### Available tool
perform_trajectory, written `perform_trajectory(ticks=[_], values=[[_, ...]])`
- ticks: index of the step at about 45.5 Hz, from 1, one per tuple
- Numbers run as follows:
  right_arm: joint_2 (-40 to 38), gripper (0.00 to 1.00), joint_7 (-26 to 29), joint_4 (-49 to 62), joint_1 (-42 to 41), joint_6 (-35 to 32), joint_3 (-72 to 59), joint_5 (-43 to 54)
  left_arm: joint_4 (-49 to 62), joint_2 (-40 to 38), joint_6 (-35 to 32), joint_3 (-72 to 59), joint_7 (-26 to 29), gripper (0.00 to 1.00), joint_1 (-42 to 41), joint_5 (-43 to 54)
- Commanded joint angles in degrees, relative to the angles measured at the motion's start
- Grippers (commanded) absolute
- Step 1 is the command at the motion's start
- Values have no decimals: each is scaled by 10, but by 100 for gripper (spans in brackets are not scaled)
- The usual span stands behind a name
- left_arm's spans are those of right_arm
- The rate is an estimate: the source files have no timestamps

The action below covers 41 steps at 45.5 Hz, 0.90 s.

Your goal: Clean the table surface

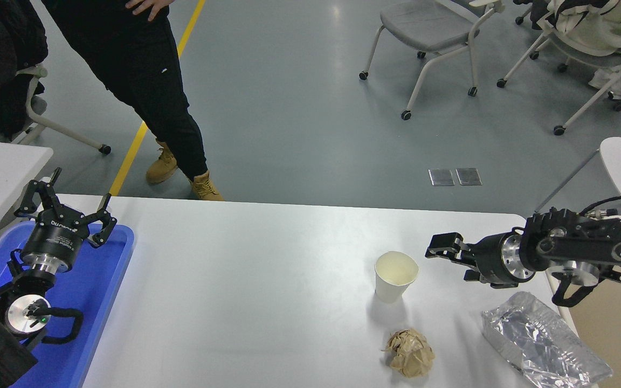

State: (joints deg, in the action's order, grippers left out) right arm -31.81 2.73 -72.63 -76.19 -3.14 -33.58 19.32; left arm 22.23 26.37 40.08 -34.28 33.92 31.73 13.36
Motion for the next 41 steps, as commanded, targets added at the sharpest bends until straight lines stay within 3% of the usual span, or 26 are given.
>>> perform_trajectory(ticks=[1,32,41], values=[[30,98,3,-1,3,3,-4,-2,0,0,0,0,0,100,0,0],[83,98,3,96,53,3,-2,6,0,0,0,0,0,100,0,0],[122,89,2,144,71,2,-2,8,0,0,0,0,0,100,0,0]])
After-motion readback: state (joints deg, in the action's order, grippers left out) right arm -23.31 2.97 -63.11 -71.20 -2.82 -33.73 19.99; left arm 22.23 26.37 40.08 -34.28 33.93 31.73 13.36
